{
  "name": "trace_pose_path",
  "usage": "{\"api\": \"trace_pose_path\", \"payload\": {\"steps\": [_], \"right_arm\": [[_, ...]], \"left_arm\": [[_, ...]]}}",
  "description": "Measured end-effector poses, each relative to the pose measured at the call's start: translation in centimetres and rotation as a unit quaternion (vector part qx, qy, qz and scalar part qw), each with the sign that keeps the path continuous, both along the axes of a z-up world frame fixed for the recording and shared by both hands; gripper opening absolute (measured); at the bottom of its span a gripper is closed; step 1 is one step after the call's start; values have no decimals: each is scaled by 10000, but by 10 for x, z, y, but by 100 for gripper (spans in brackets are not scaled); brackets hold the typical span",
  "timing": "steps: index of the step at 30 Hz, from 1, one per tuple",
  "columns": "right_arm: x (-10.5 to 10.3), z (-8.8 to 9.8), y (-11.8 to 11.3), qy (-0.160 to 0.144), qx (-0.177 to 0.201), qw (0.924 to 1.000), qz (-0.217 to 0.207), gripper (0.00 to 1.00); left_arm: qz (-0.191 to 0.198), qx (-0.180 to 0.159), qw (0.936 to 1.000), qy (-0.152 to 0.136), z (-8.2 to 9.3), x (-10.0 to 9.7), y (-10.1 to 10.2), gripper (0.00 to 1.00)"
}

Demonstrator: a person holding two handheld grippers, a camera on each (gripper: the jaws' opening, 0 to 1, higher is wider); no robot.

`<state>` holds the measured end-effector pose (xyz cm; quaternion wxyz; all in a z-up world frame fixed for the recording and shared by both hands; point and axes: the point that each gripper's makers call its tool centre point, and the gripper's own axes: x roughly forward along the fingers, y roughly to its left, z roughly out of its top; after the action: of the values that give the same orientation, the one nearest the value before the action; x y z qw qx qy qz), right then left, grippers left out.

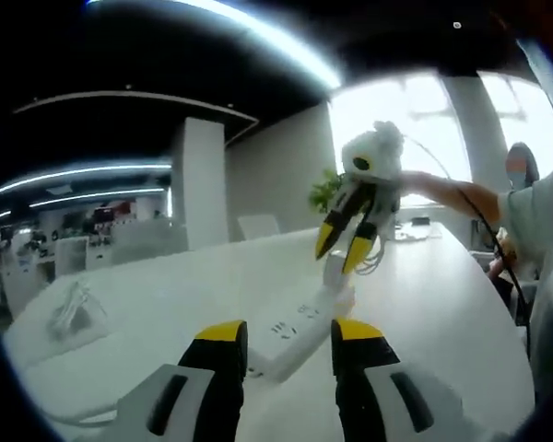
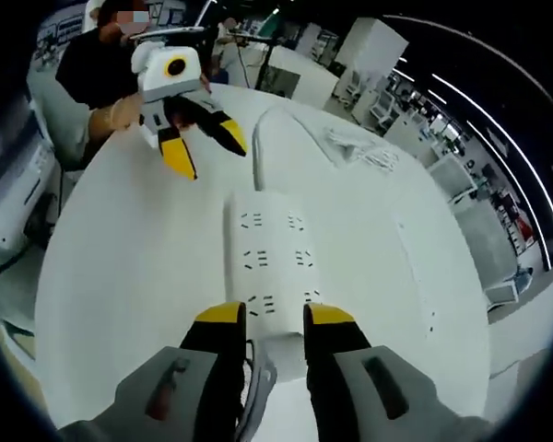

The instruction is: Straighten the power strip on the desk, plug the charger into it

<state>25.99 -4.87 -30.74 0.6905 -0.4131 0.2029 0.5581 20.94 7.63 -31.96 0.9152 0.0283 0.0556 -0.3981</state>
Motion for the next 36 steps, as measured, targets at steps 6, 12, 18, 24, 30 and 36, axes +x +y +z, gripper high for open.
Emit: {"api": "trace_pose_path", "payload": {"steps": [6,12,18,24,30,36], "right_arm": [[-3,13,1,128,646,9978,-82,23],[-4,32,-4,205,1369,9902,-199,22],[-12,57,-17,337,2245,9734,-297,22],[-15,69,-43,260,2731,9603,-501,22],[-15,59,-76,117,2957,9513,-863,22],[-14,26,-94,307,2914,9495,-1125,22]], "left_arm": [[-16,61,9999,97,-5,1,-2,37],[-34,77,9998,151,-8,1,-3,37],[-53,73,9998,202,-10,2,-5,37],[-30,108,9996,275,-15,4,-6,37],[-7,123,9992,370,-19,7,-6,36],[43,109,9988,479,-23,9,-4,36]]}}
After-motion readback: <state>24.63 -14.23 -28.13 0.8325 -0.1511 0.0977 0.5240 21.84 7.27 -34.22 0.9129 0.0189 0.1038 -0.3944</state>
